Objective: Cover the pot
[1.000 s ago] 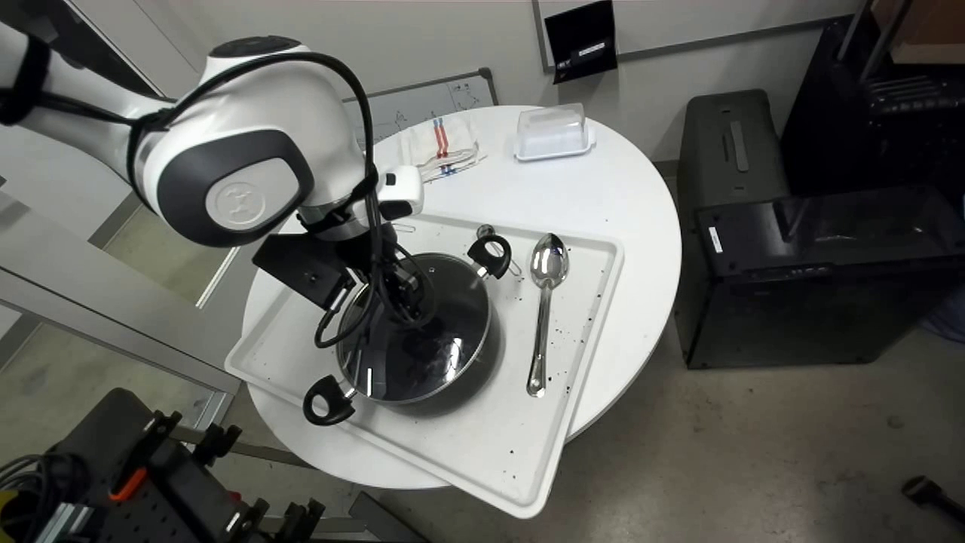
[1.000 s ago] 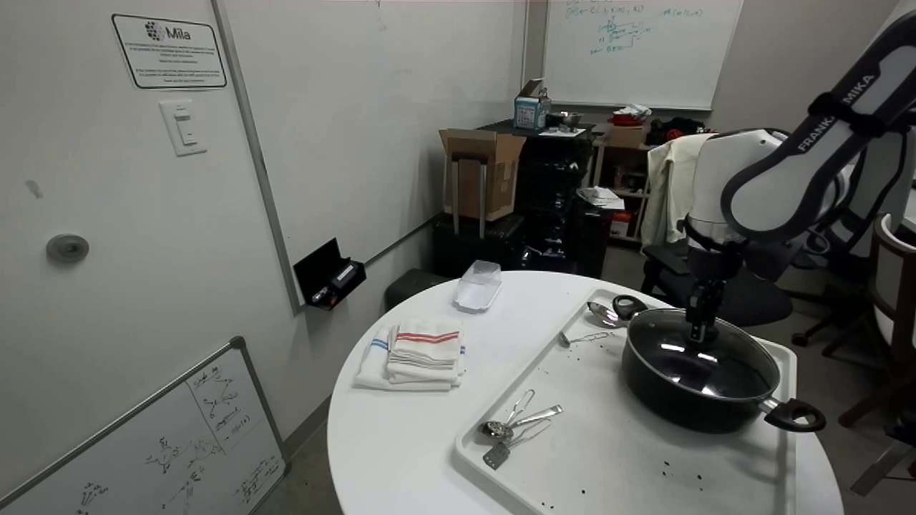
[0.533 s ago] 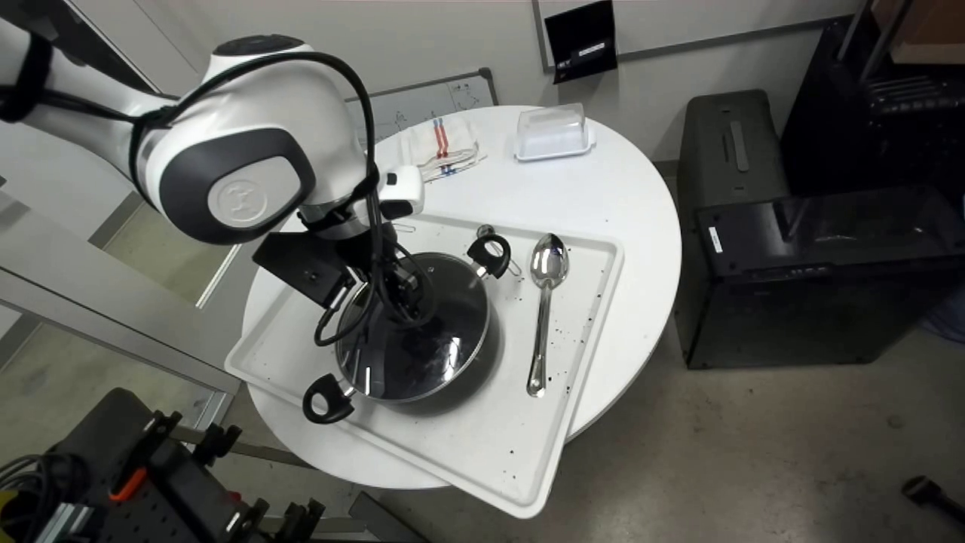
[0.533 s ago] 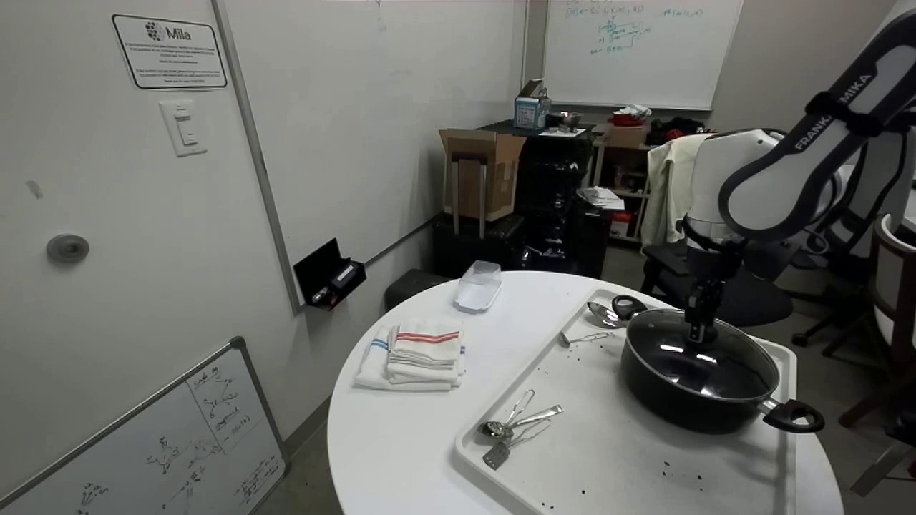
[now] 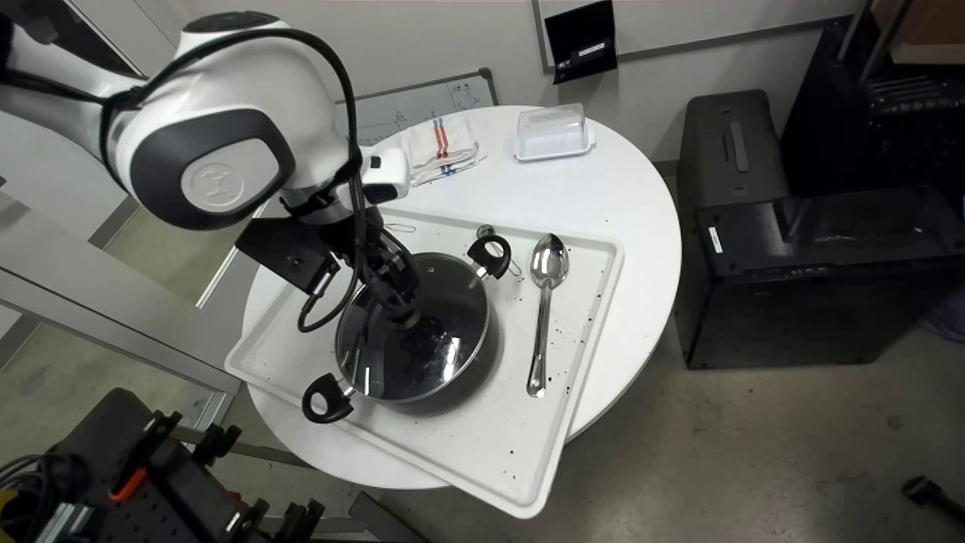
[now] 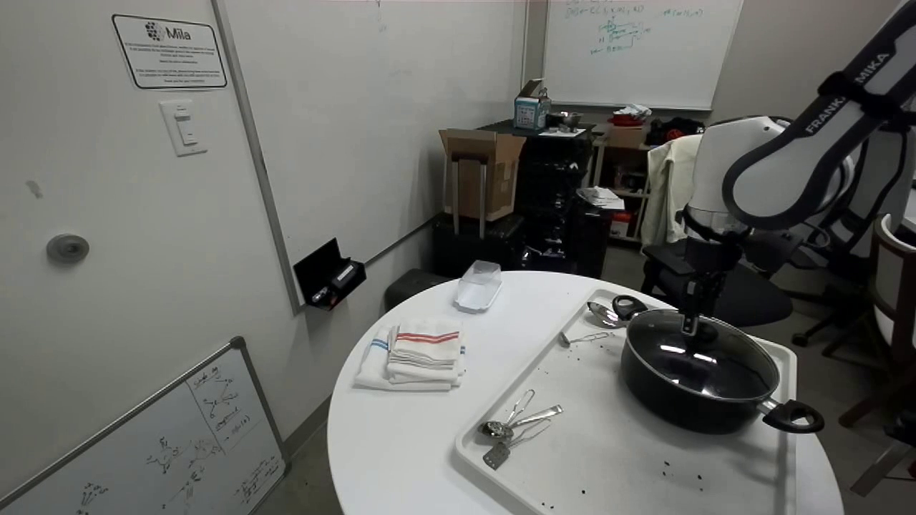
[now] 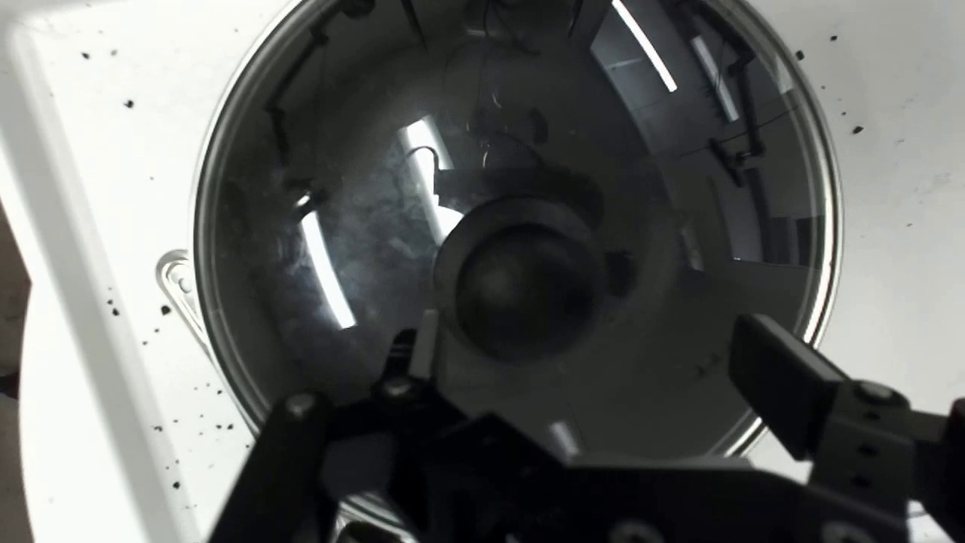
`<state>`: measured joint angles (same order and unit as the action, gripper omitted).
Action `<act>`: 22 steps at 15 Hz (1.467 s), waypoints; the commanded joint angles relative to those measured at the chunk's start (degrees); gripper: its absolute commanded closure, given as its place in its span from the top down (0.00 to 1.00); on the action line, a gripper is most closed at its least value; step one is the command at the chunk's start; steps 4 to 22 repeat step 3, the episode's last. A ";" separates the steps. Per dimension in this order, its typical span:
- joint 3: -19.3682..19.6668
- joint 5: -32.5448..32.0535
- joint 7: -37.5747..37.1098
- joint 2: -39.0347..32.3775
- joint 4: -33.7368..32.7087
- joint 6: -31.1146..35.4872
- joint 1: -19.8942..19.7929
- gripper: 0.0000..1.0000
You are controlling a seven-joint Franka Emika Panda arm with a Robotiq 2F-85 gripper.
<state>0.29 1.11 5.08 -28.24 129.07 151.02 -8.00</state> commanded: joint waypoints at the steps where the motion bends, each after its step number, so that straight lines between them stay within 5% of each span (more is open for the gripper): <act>1: -0.66 0.53 1.31 7.85 5.98 -0.36 0.80 1.00; 22: -1.06 0.59 1.76 11.31 8.61 -0.56 1.25 1.00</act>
